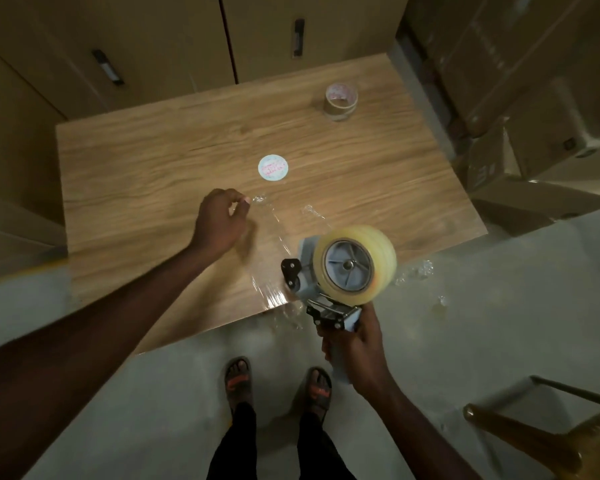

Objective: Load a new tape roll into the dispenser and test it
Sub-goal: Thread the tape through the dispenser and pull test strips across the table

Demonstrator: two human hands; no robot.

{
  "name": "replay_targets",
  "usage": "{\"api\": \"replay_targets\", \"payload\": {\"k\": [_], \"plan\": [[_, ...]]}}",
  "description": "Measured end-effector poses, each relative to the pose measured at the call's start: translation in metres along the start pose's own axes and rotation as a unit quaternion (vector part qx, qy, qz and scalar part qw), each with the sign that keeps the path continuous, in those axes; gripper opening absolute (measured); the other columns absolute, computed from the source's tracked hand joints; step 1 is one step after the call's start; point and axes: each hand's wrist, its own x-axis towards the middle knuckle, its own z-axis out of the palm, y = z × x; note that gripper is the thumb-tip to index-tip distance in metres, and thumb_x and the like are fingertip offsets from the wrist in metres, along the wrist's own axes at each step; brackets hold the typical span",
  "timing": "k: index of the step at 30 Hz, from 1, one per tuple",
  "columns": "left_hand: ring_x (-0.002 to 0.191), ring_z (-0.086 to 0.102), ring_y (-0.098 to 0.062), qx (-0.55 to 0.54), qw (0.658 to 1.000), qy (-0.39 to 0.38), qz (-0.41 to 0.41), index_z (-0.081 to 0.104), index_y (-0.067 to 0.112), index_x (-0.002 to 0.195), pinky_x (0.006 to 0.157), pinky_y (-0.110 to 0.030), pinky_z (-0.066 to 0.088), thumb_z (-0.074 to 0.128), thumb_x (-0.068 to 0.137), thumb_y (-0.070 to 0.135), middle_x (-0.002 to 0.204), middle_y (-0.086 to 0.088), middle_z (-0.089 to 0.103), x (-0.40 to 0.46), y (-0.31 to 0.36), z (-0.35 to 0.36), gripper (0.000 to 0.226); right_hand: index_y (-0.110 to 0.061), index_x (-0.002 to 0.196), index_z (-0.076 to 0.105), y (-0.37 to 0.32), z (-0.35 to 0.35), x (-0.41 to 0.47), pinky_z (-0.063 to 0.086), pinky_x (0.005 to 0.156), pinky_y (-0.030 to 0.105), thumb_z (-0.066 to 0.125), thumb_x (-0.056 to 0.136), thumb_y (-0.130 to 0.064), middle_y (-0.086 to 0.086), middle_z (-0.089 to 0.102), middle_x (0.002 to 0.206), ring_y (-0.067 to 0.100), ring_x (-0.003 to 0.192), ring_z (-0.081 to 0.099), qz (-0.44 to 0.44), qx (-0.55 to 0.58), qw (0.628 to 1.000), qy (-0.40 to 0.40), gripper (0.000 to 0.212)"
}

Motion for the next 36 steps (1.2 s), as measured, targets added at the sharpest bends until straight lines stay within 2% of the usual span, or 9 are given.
{"api": "replay_targets", "payload": {"k": [5,9,11,13,18,21,24,29,36], "plan": [[0.076,0.061,-0.016,-0.097,0.989,-0.049,-0.098,0.072,0.008,0.088,0.076,-0.032,0.048,0.057,0.098,0.037,0.082,-0.01,0.07,-0.037,0.045,0.006,0.035,-0.01,0.128,0.054,-0.025,-0.005,0.011,0.047,0.046,0.035,0.07,0.085,0.012,0.026,0.068,0.083,0.031,0.057,0.057,0.001,0.0,0.998,-0.061,0.051],[0.092,0.068,-0.02,-0.335,0.903,-0.134,-0.235,0.075,0.017,0.102,0.083,-0.034,0.052,0.05,0.089,0.072,0.099,-0.006,0.073,-0.06,0.079,0.008,0.062,-0.01,0.126,0.051,-0.04,-0.013,0.016,0.046,0.047,0.035,0.07,0.08,0.012,0.028,0.066,0.084,0.031,0.055,0.056,0.0,-0.007,0.994,-0.108,0.055],[0.113,0.066,-0.021,-0.379,0.869,-0.172,-0.267,0.071,0.022,0.121,0.101,-0.041,0.048,0.05,0.075,0.087,0.122,-0.004,0.071,-0.069,0.087,0.009,0.083,-0.011,0.129,0.05,-0.044,-0.018,0.017,0.046,0.047,0.035,0.066,0.084,0.018,0.025,0.066,0.081,0.033,0.056,0.056,0.009,-0.017,0.991,-0.136,0.056],[0.125,0.06,-0.022,-0.37,0.874,-0.182,-0.256,0.064,0.022,0.13,0.111,-0.045,0.041,0.055,0.068,0.091,0.135,-0.003,0.066,-0.077,0.093,0.012,0.093,-0.007,0.13,0.05,-0.05,-0.018,0.019,0.047,0.046,0.034,0.063,0.083,0.02,0.025,0.066,0.079,0.031,0.054,0.056,0.019,-0.019,0.987,-0.161,0.056],[0.085,0.069,-0.024,-0.374,0.895,-0.13,-0.205,0.07,-0.004,0.099,0.081,-0.039,0.052,0.079,0.063,0.072,0.092,-0.018,0.074,-0.078,0.098,0.008,0.085,0.001,0.128,0.054,-0.065,-0.011,0.031,0.048,0.046,0.029,0.06,0.079,0.026,0.026,0.064,0.083,0.028,0.053,0.06,0.039,-0.01,0.98,-0.196,0.056],[0.073,0.065,-0.023,-0.357,0.903,-0.093,-0.218,0.065,-0.013,0.092,0.072,-0.036,0.05,0.082,0.061,0.072,0.079,-0.021,0.069,-0.06,0.095,0.009,0.092,0.002,0.125,0.054,-0.064,-0.002,0.055,0.05,0.051,0.034,0.069,0.079,0.009,0.027,0.065,0.085,0.028,0.059,0.062,0.04,-0.061,0.983,-0.167,0.049],[0.06,0.055,-0.016,-0.319,0.909,-0.046,-0.265,0.064,0.004,0.067,0.062,-0.03,0.043,0.081,0.057,0.075,0.063,-0.007,0.056,-0.038,0.086,0.015,0.074,-0.015,0.125,0.061,-0.062,0.008,0.087,0.056,0.07,0.038,0.082,0.072,-0.018,0.01,0.076,0.102,0.023,0.08,0.071,0.018,-0.196,0.973,-0.124,0.057],[0.05,0.05,-0.015,-0.197,0.936,0.009,-0.291,0.053,0.014,0.052,0.056,-0.029,0.038,0.073,0.062,0.079,0.049,-0.002,0.05,-0.003,0.062,0.033,0.069,-0.015,0.135,0.058,-0.072,0.022,0.15,0.052,0.093,0.034,0.085,0.079,-0.014,0.0,0.07,0.122,0.019,0.113,0.066,-0.018,-0.37,0.92,-0.126,0.062],[0.062,0.066,-0.021,-0.137,0.933,0.026,-0.33,0.056,0.015,0.048,0.062,-0.028,0.042,0.068,0.071,0.076,0.051,-0.002,0.06,0.024,0.031,0.059,0.067,-0.018,0.11,0.074,-0.052,0.035,0.213,0.055,0.074,0.032,0.087,0.067,-0.036,0.001,0.08,0.1,0.017,0.089,0.075,-0.008,-0.473,0.869,-0.141,0.048]]}}
